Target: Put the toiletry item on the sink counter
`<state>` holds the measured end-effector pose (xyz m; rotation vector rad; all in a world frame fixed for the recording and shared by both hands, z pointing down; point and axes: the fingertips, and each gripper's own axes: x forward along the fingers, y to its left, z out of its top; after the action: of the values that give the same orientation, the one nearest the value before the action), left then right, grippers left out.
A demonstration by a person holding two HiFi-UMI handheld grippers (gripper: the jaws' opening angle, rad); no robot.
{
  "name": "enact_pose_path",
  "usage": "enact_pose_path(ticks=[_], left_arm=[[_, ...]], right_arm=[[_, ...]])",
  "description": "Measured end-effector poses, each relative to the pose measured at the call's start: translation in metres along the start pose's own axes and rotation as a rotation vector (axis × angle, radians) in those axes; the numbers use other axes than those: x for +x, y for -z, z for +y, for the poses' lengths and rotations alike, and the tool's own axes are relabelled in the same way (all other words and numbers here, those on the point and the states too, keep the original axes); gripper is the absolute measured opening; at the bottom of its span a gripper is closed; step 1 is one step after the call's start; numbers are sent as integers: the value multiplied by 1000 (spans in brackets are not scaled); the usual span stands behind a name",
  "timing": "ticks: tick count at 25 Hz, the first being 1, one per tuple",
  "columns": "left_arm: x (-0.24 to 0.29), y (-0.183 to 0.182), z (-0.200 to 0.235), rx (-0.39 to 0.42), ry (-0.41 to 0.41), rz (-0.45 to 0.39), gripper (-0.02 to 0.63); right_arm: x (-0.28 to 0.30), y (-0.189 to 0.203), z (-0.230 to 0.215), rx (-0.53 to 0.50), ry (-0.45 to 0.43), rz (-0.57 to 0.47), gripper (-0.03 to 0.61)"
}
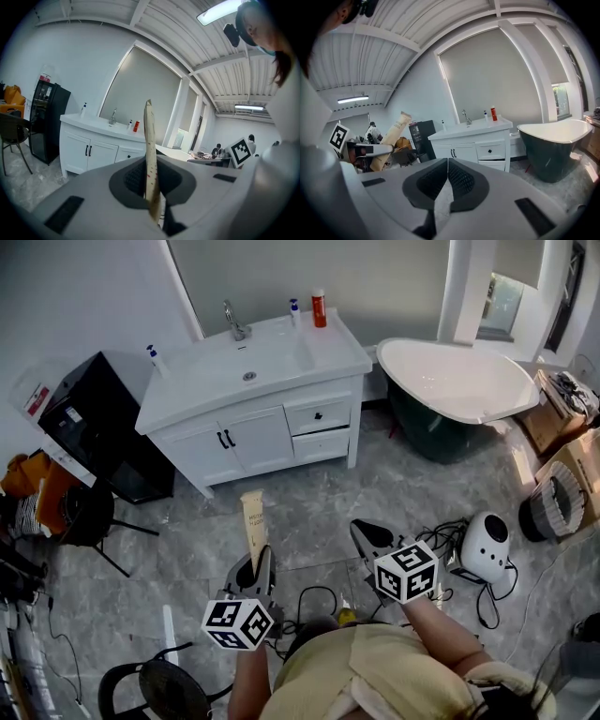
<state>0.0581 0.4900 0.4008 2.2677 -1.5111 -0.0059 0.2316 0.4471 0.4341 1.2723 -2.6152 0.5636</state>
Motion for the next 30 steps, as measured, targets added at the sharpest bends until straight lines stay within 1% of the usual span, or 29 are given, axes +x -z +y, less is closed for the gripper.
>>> enact_pose_path(ticks=[9, 16, 24, 30], left_arm=[[8, -2, -1, 7, -7, 5, 43], [24, -5, 21, -4, -23, 3, 43], [64, -26, 68, 2, -19, 4, 43], [91, -42, 115, -22, -24, 20, 44]], right_arm=[[11, 3, 4, -3, -44, 17, 26], [38, 7, 3, -3, -56, 39, 26], [97, -20, -10, -15, -21, 22, 26], [147, -38, -14, -17, -1, 32, 26]])
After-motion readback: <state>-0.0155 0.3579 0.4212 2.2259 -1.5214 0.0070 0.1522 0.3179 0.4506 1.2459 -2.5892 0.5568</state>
